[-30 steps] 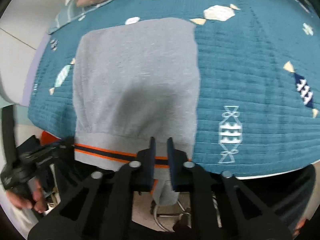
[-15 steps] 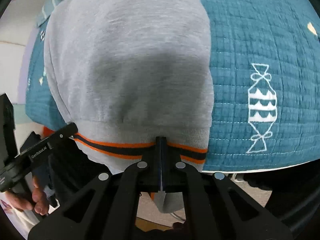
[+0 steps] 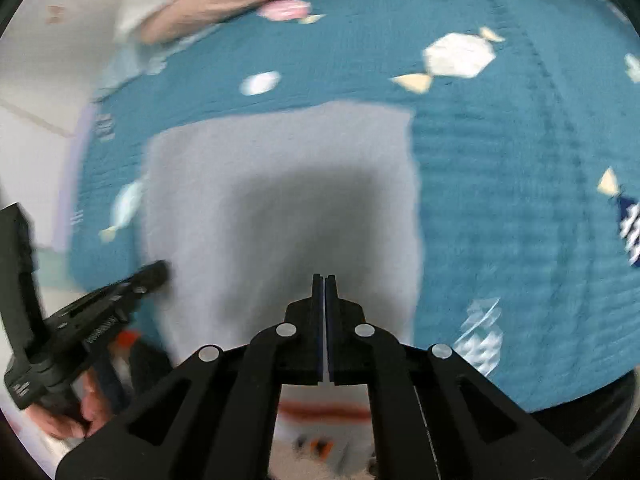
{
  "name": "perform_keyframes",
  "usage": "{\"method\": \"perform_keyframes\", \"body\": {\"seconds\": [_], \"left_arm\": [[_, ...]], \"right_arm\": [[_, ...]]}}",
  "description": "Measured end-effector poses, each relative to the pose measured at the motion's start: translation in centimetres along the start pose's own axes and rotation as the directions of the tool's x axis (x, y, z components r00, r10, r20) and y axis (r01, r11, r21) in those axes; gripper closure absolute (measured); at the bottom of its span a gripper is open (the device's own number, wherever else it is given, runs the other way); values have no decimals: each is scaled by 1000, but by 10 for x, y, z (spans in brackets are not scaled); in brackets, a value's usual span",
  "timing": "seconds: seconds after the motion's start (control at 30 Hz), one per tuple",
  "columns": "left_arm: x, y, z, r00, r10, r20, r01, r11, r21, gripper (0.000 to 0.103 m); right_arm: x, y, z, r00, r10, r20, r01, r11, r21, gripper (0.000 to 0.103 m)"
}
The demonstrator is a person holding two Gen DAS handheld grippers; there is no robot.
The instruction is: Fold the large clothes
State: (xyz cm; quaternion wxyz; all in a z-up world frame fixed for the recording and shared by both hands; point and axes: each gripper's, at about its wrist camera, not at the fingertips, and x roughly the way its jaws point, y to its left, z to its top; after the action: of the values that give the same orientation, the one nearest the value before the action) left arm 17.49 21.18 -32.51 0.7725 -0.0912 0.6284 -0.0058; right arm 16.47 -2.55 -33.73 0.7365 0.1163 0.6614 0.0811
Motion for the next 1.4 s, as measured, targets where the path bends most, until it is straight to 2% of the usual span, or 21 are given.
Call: {"method": "perform_keyframes", "body": {"seconds": [0.1,0.23,0.33,0.4,0.43,0.5,0.57,0.63,0.7,0.73,0.8,0.87,0.9,0.97,1.03,1.13,1.17,1.23,1.3,1.37,1.4], "left_arm": [[26,13,8,999,-46,-17,46,998,-49,101],[19,9,11,1000,-28,-12,27,1000,-11,102],[-5,-1,20,998,-33,48,32,999,24,103],[-15,-4,30,994,-91,68,90,996,20,103],[-18,-6,39,990,-114,82,113,993,15,103],[-12,-13,60,991,-96,97,96,995,13,103],[8,-12,82,989,-125,77,128,991,-34,103],[36,-3,97,991,-129,35,132,987,-97,102],[68,1,103,990,-144,8,143,977,-157,101],[74,0,103,989,-144,21,145,975,-167,101],[76,-11,104,994,-100,45,105,987,-123,101],[75,-16,102,995,-86,52,91,990,-104,101],[72,-17,103,995,-85,46,89,991,-98,101],[56,-20,106,997,-68,42,72,994,-77,101],[25,-26,100,993,-69,100,72,997,-23,101],[6,-39,85,979,-164,118,160,986,41,101],[10,-43,81,977,-189,103,185,982,46,101],[30,-45,72,986,-154,64,153,988,32,101],[49,-41,67,990,-134,49,133,991,15,101],[52,-28,61,984,-167,67,168,986,-4,101],[48,-25,60,988,-139,72,140,990,3,101]], "right_arm": [[30,-17,10,998,47,-34,-45,997,66,103],[9,-19,7,997,71,-25,-69,995,77,103],[-28,-21,17,992,105,70,-111,990,84,101],[-38,-23,33,987,125,105,-135,987,89,101],[-35,-22,42,987,116,113,-126,988,89,101],[-21,-23,61,992,73,107,-84,991,104,101],[-3,-29,71,994,74,77,-84,987,138,102],[12,-36,77,997,41,62,-51,986,158,103],[26,-44,75,998,42,44,-50,980,192,103],[28,-43,75,998,31,48,-40,981,191,103],[29,-35,74,998,-11,69,1,990,142,103],[25,-30,71,996,-26,86,15,993,119,103],[20,-30,71,996,-16,87,4,991,137,103],[-1,-34,66,990,46,136,-70,981,180,101],[-13,-18,66,979,73,190,-96,989,115,101],[-13,9,55,962,197,189,-203,979,13,101],[-8,15,54,965,192,180,-194,981,-6,101],[9,24,48,972,182,146,-176,983,-53,101],[22,16,43,979,167,120,-164,986,-36,103],[24,-1,36,966,234,110,-235,972,0,103],[21,-5,33,963,251,101,-252,968,2,103]]}}
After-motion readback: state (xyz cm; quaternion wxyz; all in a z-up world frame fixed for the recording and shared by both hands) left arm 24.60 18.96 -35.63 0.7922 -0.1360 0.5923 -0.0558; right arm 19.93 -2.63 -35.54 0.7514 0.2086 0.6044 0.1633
